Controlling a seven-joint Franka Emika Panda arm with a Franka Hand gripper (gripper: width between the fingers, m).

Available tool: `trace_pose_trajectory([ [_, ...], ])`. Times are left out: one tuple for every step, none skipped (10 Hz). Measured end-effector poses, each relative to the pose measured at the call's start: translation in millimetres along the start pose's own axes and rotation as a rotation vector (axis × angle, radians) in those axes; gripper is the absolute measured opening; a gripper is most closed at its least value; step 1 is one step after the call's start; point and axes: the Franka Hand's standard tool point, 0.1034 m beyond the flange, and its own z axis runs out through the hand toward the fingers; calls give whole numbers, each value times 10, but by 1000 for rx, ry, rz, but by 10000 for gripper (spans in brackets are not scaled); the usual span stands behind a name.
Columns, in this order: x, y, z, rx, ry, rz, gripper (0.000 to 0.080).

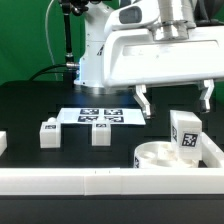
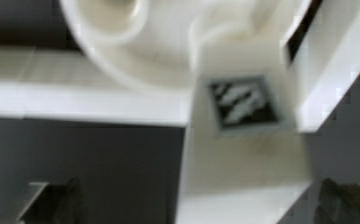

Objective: Assemble stool

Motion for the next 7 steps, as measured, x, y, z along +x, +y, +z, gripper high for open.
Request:
trace_pose_trajectory([
  [23, -17, -5, 15, -61, 0, 649],
  [16, -16, 14, 23, -99, -1, 649],
  [-53, -51, 8, 46, -206, 0, 649],
  [-47, -81, -18, 65, -282, -5, 649],
  [-53, -96, -23, 81, -352, -8, 649],
  [-11, -94, -5, 86, -358, -25, 649],
  [0, -110, 1, 86, -347, -33, 649],
])
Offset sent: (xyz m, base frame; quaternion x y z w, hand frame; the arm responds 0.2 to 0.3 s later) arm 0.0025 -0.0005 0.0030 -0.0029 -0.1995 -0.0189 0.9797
